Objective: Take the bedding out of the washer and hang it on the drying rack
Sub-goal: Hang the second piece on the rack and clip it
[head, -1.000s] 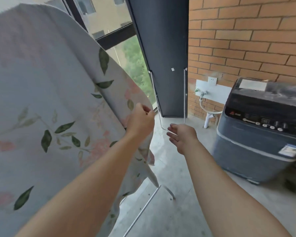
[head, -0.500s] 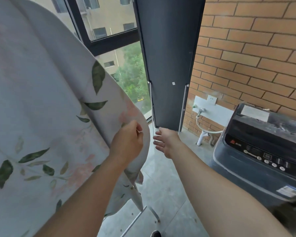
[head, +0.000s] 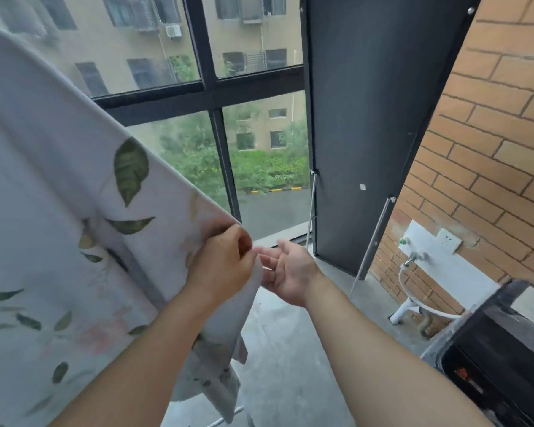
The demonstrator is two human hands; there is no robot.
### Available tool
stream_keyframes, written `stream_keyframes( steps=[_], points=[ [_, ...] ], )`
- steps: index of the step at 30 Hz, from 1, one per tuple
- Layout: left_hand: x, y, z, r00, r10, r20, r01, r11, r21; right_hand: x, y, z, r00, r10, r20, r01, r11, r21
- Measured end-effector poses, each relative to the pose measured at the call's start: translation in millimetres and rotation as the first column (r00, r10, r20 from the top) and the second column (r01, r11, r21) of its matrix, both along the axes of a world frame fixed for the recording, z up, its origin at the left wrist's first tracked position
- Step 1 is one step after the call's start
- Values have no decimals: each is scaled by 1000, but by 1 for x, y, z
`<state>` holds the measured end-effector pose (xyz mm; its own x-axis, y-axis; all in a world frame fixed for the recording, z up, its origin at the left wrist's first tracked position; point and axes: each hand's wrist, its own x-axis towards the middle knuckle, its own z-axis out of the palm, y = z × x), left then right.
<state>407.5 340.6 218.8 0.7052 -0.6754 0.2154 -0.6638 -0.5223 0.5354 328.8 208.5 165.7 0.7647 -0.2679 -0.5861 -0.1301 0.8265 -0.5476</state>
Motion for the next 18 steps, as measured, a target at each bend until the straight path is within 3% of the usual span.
stream_keyframes(
  steps=[3, 7, 10, 13, 18],
  points=[
    [-22, -10, 13, 992, 78, -102, -90, 989, -114, -7, -27, 22, 976, 156, 153, -155, 988, -19],
    [-54, -20, 36, 944, 14, -331, -92, 971, -222, -16, -49, 52, 895, 226, 385, -233, 972, -30],
    [-76, -23, 36, 949, 111, -296, -171, 968, -185, -16, -51, 74, 828, 224, 514, -261, 965, 1],
    [-100, -33, 35, 930, 173, -325, -271, 919, -287, -19, -49, 95, 723, 377, 579, -348, 923, -166],
    [-110, -34, 47, 888, 418, -190, -455, 856, -245, -24, -57, 118, 616, 464, 637, -366, 884, -291]
  ],
)
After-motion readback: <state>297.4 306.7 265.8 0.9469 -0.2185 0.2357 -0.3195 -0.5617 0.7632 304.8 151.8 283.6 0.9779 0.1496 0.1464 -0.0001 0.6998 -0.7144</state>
